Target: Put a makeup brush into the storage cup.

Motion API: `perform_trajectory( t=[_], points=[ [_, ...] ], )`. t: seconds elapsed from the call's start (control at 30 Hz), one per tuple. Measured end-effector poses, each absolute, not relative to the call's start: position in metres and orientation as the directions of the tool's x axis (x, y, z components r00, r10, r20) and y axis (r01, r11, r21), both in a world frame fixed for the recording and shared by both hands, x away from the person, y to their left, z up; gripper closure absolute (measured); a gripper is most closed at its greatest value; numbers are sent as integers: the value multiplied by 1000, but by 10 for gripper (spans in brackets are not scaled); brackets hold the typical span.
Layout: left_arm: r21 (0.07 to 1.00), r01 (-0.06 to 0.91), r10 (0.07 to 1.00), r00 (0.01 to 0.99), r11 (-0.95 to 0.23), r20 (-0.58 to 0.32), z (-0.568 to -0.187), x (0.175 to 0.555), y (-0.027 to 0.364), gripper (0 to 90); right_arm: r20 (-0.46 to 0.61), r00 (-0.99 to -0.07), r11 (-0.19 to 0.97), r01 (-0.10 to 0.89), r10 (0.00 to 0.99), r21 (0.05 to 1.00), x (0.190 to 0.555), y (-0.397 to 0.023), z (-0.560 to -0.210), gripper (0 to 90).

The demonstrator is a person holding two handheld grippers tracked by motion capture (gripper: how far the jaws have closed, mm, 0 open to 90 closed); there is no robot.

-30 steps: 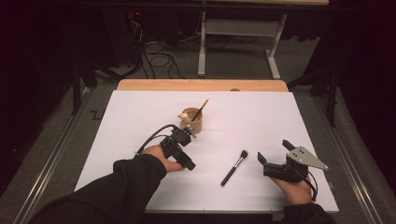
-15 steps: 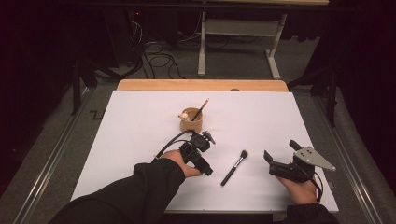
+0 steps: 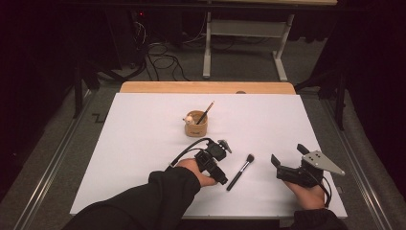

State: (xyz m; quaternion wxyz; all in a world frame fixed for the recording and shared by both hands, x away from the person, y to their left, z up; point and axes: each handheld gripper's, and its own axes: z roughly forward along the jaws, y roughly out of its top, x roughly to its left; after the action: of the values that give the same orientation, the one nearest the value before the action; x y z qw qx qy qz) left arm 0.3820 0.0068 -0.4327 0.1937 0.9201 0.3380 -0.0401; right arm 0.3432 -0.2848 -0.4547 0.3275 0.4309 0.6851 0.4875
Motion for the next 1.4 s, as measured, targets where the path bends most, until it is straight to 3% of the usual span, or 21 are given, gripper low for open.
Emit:
perform_trajectory(
  t=[0.67, 1.4],
  points=[
    [363, 617, 598, 781, -698, -180, -442, 374, -25, 529, -29, -419, 156, 273, 908, 949, 343, -284, -455, 4],
    [341, 614, 603, 783, -712, -151, -453, 373, -43, 622, -33, -427, 166, 278, 904, 946, 342, -282, -456, 4]
  ],
)
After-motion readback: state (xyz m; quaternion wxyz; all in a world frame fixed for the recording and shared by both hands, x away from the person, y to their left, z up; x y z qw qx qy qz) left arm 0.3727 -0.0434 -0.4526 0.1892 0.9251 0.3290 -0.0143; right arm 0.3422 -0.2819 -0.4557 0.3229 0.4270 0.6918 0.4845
